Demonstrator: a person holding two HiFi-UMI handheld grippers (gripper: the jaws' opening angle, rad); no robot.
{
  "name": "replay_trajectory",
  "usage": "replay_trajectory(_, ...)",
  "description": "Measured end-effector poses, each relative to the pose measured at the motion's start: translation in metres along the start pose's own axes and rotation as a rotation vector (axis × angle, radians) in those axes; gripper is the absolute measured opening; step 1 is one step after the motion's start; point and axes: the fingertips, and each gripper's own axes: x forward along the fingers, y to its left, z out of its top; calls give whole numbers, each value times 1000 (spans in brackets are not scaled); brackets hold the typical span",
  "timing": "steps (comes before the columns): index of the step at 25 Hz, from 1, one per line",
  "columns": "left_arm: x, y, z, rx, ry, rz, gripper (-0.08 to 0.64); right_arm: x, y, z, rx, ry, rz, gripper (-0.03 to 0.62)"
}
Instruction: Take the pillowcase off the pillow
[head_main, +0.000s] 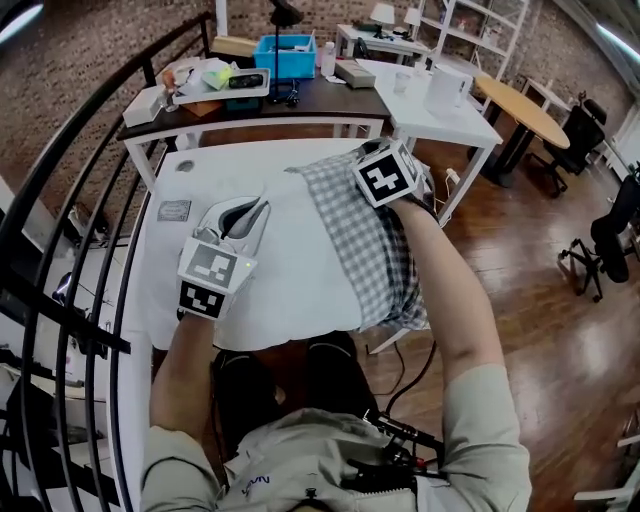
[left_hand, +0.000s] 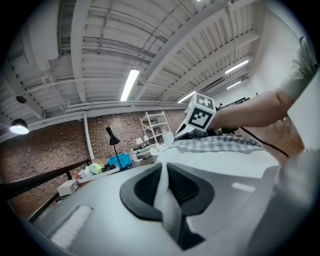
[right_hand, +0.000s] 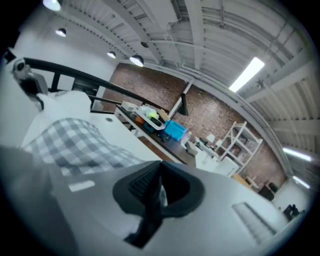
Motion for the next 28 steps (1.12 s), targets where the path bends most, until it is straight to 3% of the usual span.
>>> replay_trajectory(3,-24,19,13,-28,-55,21,29,-10,-49,-21,30,45,-133,5)
replay_trajectory(7,-35,41,13,-48,-52,22,31,-16,-88,-61,118,103,-217,5)
replay_trajectory(12,2,54,-39,-131,45,16,29,8,-82,-98,142,117,-194,6)
replay_trajectory(14,15,48,-54,-139,53,10,34,13,-75,-120,218,128,-167,8)
replay_trajectory(16,18,46,-51,-99,42,15,62,9,-78,-117,323,39,-128,64)
replay_trajectory(19,6,46,-23,-58,-7,20,158,-26,-84,-89,450,-157,-61,143)
replay_trajectory(24,-38,-2,38,-53,-153,-47,201,-122,-46,-72,468,-354,-21,151)
replay_trajectory(28,-54,-90,46,77,-126,-147,240,-185,-1,-93,483,-404,-52,160)
